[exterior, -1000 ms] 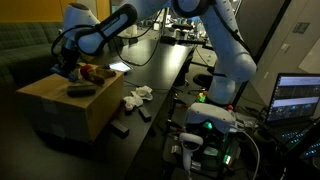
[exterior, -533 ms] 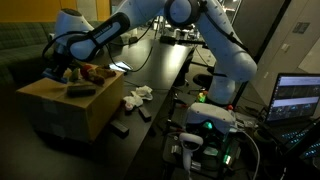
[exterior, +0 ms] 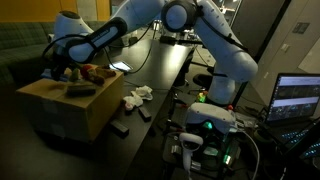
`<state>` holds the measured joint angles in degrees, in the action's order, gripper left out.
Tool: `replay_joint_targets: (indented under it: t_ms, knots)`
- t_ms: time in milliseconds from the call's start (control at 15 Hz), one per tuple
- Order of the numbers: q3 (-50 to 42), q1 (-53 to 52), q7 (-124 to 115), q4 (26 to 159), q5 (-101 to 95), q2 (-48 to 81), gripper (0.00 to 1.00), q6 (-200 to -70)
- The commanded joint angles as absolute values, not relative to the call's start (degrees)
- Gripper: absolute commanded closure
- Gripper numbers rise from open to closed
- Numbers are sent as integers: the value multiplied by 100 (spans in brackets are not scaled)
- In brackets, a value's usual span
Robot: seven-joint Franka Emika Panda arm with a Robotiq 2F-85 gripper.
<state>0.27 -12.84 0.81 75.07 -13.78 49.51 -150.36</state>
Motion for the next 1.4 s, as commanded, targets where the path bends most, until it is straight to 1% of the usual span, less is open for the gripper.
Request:
replay_joint_targets:
  t_ms: [0, 133, 200, 1000, 1333]
  knots:
    - [-133, -1412, 10, 7291, -1430, 5022, 13, -14973]
    - [-186, -1446, -17, 7384, -1458, 4958, 1, -14996]
    - [-150, -1420, 32, 7432, -1433, 4920, 0, -14979]
    - [622, -943, 965, 8976, -1146, 3541, 0, -14593]
    - [811, -812, 1558, 9485, -1131, 3320, 0, -14408]
